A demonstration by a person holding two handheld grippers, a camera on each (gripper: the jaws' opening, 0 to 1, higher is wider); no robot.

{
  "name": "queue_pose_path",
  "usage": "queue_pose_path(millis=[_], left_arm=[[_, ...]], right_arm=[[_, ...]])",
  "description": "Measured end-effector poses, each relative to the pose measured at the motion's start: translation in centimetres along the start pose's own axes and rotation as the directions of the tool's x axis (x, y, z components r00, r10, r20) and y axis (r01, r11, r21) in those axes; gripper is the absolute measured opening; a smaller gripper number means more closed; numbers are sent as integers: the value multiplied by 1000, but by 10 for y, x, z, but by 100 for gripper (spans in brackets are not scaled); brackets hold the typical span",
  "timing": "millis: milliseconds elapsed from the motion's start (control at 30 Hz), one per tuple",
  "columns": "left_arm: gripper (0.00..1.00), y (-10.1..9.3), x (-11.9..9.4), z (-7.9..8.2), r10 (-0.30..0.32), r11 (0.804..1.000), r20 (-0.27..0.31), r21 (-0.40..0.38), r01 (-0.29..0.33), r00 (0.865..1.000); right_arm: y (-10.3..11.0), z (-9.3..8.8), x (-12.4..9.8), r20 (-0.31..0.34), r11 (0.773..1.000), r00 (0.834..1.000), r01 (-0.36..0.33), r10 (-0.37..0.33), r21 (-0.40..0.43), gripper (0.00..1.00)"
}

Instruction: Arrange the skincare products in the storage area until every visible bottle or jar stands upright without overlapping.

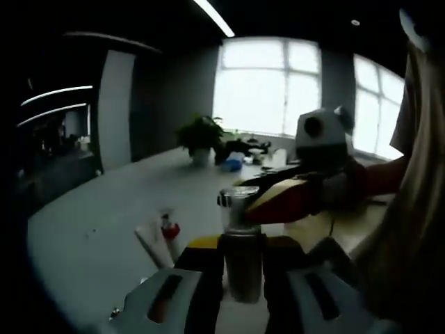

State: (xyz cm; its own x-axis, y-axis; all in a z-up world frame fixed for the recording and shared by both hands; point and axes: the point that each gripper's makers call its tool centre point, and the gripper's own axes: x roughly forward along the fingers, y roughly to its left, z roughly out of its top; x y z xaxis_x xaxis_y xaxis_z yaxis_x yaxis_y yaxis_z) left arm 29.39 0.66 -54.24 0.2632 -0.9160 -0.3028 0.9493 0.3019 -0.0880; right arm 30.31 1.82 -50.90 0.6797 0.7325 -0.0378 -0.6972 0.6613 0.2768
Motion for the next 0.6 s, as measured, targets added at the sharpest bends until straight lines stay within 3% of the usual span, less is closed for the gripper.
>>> queue_pose_path(millis=[167,333,600], left_arm=[[18,0,2,-5,-4,1000,-10,1,4,1000],[19,-1,9,-12,9,998,-31,61,-7,999],[20,3,19,-20,18,997,-46,78,-15,999]], right_arm=[[-2,-5,-2,-10,999,1000,21,-21,-25,21],[-3,-12,-3,-53,992,997,54,-60,-114,20],[-9,-16,-1,-84,973,991,81,-101,-214,20]])
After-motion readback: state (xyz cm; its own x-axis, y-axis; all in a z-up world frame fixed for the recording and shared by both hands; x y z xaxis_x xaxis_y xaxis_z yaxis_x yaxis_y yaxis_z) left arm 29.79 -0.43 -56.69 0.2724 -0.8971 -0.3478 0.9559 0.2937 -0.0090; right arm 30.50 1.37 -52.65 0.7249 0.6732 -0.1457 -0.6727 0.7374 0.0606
